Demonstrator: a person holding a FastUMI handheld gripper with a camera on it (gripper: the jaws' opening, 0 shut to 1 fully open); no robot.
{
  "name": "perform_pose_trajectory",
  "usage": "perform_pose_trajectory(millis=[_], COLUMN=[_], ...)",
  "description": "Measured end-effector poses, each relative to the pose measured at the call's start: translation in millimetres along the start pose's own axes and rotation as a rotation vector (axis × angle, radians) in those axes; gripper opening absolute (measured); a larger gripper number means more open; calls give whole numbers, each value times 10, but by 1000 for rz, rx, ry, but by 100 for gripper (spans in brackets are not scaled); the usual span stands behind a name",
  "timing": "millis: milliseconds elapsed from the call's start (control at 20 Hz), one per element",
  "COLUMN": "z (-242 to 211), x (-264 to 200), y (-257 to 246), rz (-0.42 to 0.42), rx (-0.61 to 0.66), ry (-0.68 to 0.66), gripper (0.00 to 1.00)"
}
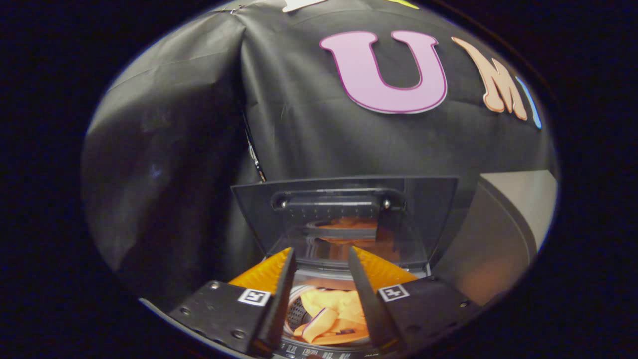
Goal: Put the clothes into the washing machine and then close the washing machine lid.
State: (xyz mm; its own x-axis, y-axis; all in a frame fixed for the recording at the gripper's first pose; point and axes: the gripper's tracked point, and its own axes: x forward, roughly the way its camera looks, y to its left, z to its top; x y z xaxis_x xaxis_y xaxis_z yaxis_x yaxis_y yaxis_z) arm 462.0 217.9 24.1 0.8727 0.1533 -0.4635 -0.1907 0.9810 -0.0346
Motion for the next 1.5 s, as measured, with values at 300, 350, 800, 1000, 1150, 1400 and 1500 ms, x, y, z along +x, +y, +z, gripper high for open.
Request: perform_pose_trajectory(millis=[300,350,800,1000,1150,1400,1500], z=[411,525,976,1109,1036,863,839], x=[-24,-25,260,522,766,949,951], y=[87,88,-33,-228,-359,-456,-479], rz=[-27,-40,-137,-193,-254,-315,-329], rx=[-102,-112,-84,-21,-17,-2,-17], ry=[-125,-159,-229,-210,-145,-44,-38], gripper=[98,99,98,98,98,98,98])
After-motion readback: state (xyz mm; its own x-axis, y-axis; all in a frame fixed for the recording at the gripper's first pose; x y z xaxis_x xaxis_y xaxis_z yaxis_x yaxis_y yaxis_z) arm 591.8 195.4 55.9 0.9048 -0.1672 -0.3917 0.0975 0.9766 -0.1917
